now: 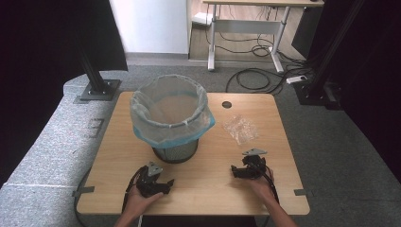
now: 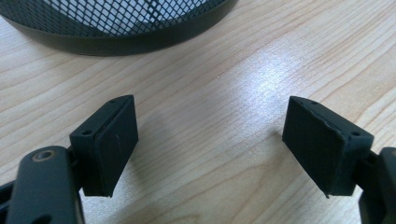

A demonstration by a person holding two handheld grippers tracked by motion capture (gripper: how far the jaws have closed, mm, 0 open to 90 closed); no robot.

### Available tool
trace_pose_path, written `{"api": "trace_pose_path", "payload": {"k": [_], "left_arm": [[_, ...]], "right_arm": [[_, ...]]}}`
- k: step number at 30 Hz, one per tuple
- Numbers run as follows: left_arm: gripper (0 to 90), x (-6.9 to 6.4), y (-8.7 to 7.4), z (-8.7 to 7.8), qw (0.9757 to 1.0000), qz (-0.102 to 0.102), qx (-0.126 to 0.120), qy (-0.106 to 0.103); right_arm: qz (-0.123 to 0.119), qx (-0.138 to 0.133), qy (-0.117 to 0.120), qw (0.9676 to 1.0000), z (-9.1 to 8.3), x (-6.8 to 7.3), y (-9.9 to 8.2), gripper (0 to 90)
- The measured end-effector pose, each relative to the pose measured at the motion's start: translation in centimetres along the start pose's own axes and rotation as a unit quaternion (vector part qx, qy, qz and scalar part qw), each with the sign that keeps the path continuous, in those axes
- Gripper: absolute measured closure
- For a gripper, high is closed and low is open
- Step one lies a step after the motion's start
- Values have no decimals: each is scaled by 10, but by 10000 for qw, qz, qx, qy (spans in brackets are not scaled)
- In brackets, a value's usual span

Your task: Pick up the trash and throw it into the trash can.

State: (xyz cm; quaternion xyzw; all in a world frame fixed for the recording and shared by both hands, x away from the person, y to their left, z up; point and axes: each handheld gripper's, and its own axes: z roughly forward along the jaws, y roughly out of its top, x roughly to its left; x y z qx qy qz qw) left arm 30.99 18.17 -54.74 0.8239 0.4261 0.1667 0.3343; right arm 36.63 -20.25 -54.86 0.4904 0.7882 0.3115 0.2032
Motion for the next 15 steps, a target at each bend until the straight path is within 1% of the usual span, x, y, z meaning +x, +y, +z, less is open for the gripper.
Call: {"api": "trace_pose_path", "payload": {"k": [4,6,8,9,11,15], "left_arm": [[180,0,0,0,10000,0,0,3],[179,0,0,0,10000,5,1,-2],[178,0,0,0,10000,7,3,-3],[178,0,0,0,10000,7,3,-3],[176,1,0,0,10000,10,3,-11],[175,1,0,0,10000,13,3,-13]], "right_arm": [[-36,-27,-27,10000,-2,4,1,99],[-72,-115,-71,9999,-4,6,2,95],[-196,-138,-102,9997,-5,9,3,91],[-196,-138,-102,9997,-5,9,3,91],[-311,-153,-194,9992,-6,14,3,90],[-254,-271,-210,9991,-10,14,4,97]]}}
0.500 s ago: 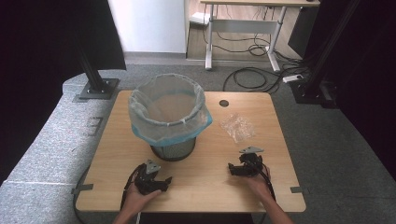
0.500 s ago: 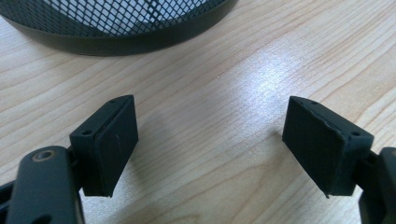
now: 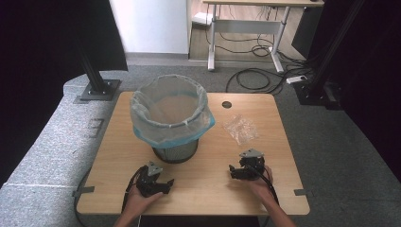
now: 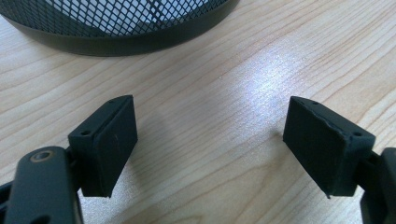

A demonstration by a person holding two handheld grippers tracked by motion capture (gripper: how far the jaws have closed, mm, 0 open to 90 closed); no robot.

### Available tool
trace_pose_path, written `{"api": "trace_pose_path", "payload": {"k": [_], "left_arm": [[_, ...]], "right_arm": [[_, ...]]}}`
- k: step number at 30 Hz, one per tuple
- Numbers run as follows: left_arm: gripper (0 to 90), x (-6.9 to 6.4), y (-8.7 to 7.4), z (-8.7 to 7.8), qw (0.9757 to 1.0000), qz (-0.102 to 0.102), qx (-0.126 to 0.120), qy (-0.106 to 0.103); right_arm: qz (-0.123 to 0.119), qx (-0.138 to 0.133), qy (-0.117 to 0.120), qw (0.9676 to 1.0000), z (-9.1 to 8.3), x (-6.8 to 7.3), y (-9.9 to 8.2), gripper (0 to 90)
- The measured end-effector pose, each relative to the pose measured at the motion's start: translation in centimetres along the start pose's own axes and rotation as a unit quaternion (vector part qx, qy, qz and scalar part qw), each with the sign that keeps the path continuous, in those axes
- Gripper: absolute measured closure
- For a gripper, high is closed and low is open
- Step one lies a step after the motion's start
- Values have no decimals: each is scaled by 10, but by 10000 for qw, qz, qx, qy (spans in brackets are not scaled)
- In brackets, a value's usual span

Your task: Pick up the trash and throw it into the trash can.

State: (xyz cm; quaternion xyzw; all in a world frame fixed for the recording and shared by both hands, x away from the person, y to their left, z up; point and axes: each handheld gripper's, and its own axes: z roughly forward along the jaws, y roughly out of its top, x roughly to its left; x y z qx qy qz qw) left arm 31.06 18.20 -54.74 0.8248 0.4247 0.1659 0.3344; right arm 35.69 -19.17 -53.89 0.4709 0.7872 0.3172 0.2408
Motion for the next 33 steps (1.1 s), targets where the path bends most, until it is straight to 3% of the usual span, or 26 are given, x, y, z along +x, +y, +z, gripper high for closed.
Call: {"api": "trace_pose_path", "payload": {"k": [16,25,33], "left_arm": [[172,0,0,0,10000,6,5,-5],[171,0,1,1,10000,9,9,-5],[170,0,1,1,10000,8,11,-6]], "right_arm": [[361,-97,-262,9990,-1,-34,-3,139],[303,-208,-408,9985,4,-37,-2,147],[473,-328,-542,9969,12,-47,6,155]]}}
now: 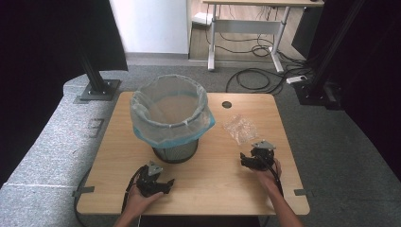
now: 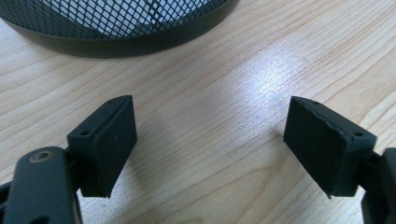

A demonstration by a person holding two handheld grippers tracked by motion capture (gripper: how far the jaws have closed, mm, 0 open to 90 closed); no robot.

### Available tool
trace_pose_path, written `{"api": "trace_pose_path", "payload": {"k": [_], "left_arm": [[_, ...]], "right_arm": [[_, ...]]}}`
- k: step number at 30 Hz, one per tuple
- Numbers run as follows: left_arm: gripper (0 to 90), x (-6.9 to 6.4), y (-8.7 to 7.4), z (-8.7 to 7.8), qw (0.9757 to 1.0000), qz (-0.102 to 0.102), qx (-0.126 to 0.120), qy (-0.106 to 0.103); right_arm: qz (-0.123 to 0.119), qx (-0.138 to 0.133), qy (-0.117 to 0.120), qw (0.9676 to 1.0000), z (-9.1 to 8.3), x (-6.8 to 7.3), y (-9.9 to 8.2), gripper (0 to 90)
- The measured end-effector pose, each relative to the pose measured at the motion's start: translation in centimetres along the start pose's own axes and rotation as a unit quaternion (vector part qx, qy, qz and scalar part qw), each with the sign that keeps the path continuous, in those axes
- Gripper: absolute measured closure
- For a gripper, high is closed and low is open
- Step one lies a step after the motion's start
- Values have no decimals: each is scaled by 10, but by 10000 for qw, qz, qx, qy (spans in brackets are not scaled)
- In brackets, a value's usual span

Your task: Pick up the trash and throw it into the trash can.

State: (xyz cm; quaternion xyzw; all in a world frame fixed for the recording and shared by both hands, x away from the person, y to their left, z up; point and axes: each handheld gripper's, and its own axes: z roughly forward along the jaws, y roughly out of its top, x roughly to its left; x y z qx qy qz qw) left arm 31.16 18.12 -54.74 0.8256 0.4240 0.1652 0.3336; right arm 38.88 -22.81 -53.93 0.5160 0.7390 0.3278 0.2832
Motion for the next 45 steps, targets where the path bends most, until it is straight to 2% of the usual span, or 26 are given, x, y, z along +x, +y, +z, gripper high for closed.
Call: {"api": "trace_pose_path", "payload": {"k": [6,14,24,30,36,41,45], "left_arm": [[171,0,0,0,10000,-1,-1,0],[171,0,0,0,10000,-3,-3,0],[171,0,0,0,10000,-1,3,0],[171,0,0,0,10000,-1,4,-1],[171,0,0,0,10000,-1,5,-2],[171,0,0,0,10000,-1,5,-2],[171,0,0,0,10000,-1,4,-1]], "right_arm": [[-30,-8,21,10000,8,1,6,156],[54,-227,-42,9997,14,-3,16,168],[71,-55,-33,10000,32,-10,20,176],[196,-221,-45,9996,36,-17,28,188],[251,-177,-5,9995,43,-22,26,188],[186,-165,16,9997,46,-21,26,190],[47,-74,-3,10000,50,-18,24,273]]}}
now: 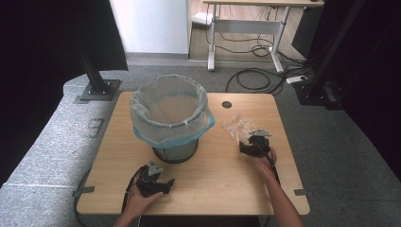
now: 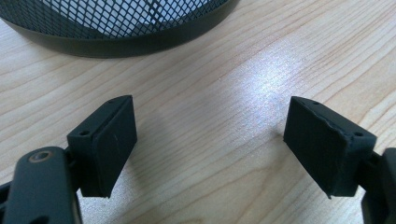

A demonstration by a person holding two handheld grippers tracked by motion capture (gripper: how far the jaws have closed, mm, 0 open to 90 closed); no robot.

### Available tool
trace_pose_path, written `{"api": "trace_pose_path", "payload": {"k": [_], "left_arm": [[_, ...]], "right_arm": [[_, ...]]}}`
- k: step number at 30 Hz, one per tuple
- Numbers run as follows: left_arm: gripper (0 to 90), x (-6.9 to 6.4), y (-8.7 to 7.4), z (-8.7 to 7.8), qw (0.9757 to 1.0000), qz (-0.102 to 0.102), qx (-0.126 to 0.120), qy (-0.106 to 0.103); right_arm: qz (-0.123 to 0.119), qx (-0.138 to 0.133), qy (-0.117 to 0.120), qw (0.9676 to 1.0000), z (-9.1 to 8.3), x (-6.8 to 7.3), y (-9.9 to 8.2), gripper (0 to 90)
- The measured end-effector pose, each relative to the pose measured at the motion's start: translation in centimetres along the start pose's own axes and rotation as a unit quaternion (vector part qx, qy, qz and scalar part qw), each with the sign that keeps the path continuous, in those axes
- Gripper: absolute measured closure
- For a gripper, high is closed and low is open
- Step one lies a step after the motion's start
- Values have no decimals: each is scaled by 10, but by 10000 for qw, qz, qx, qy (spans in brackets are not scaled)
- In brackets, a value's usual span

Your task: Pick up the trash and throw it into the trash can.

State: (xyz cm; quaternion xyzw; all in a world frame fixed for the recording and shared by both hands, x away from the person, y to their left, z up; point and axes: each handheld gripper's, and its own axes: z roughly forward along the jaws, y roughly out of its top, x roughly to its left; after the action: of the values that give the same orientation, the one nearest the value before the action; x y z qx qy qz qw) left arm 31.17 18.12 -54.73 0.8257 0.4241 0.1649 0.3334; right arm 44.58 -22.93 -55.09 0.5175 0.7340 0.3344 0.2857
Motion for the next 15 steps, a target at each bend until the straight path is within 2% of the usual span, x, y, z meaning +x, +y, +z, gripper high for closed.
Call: {"api": "trace_pose_path", "payload": {"k": [3,6,8,9,10,11,15], "left_arm": [[171,0,0,0,10000,0,-1,1],[171,0,0,0,10000,1,0,0],[171,0,0,0,10000,0,0,1],[171,0,0,0,10000,2,0,1],[171,0,0,0,10000,1,-1,1],[171,0,0,0,10000,0,-1,0],[171,0,0,0,10000,0,-1,1]], "right_arm": [[-139,-15,-25,9999,0,3,-1,390],[-275,11,89,9996,2,6,-1,516],[-318,5,133,9994,2,7,-1,585],[-318,5,133,9994,2,7,-1,585],[-335,6,145,9993,2,9,-1,626],[-414,-1,202,9989,2,10,-1,707],[-429,20,312,9986,2,11,-1,818]]}}
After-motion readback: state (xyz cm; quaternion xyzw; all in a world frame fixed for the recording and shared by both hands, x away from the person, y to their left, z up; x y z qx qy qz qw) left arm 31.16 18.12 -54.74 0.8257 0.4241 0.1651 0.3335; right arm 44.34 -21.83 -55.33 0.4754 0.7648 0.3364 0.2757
